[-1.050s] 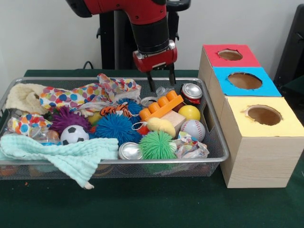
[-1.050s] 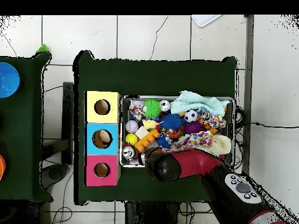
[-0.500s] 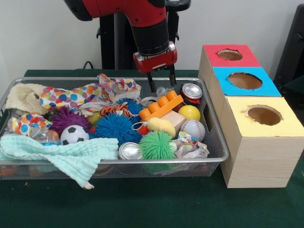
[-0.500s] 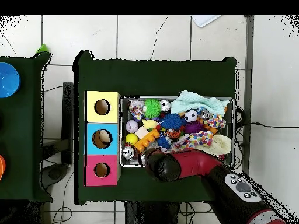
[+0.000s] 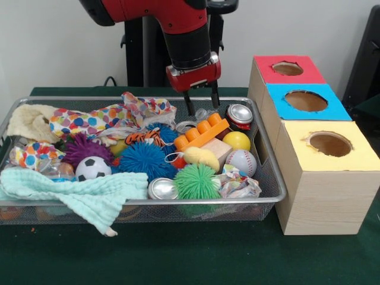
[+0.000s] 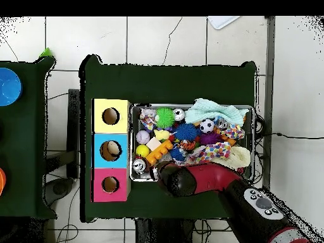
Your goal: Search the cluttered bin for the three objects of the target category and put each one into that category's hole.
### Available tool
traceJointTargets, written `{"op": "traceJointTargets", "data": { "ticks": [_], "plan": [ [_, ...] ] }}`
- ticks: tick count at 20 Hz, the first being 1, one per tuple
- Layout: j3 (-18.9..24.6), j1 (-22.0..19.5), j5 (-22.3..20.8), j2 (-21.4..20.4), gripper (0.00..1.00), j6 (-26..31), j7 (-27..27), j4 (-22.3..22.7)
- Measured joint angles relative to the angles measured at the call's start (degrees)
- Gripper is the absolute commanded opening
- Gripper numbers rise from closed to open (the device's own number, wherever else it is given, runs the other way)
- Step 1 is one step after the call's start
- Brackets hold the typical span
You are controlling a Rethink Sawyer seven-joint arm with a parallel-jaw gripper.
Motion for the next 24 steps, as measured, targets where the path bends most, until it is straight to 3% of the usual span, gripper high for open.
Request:
{"op": "traceJointTargets", "data": {
  "ticks": [24],
  "plan": [
    [-1.2, 4.3, 0.0, 0.1, 1.0, 0.0, 0.0, 0.0]
  ]
}}
